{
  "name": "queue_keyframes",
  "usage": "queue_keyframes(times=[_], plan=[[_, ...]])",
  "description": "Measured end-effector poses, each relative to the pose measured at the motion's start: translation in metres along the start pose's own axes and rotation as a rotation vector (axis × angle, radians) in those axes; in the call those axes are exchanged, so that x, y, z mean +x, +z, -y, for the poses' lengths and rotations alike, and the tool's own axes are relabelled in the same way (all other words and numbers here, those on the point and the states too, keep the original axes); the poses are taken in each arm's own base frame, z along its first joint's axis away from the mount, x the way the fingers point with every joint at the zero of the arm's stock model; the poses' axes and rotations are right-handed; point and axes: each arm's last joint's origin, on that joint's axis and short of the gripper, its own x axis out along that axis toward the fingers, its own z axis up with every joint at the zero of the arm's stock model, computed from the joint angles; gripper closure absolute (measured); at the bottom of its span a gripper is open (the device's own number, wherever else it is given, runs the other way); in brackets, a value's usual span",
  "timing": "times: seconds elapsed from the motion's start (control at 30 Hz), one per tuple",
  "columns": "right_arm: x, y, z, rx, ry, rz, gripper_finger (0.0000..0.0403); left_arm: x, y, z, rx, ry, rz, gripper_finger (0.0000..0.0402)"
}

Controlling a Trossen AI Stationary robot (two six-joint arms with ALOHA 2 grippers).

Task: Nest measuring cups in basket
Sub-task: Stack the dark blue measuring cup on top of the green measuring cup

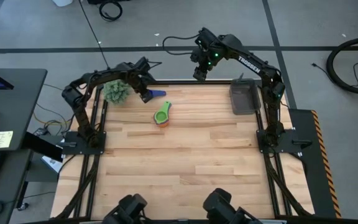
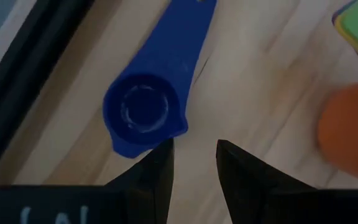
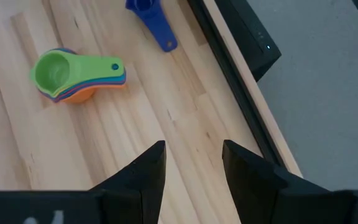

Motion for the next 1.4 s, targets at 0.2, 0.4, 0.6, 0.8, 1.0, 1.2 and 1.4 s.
queue_keyframes(times=[0.2,0.4,0.6,0.8,1.0,1.2,1.4], plan=[[0.000,0.000,0.001,0.022,-0.001,0.000,0.0238,0.017,-0.002,-0.003,0.002,-0.012,-0.053,0.0276],[0.000,0.000,0.001,0.026,-0.001,-0.001,0.0238,0.022,0.000,-0.005,0.051,0.013,-0.044,0.0276],[0.000,0.000,0.001,0.032,0.000,-0.002,0.0238,0.022,0.001,-0.006,0.110,0.028,-0.043,0.0276],[0.000,-0.001,0.001,0.032,0.000,-0.004,0.0238,0.022,0.002,-0.006,0.174,0.030,-0.037,0.0276],[0.000,-0.001,0.001,0.031,0.000,-0.004,0.0238,0.025,0.002,-0.006,0.251,0.028,-0.038,0.0276],[0.000,-0.001,0.001,0.029,0.000,-0.004,0.0238,0.047,-0.002,-0.010,0.284,0.015,-0.102,0.0276],[0.000,-0.001,0.001,0.022,0.000,-0.006,0.0238,0.053,0.003,-0.013,0.319,0.042,-0.076,0.0276]])
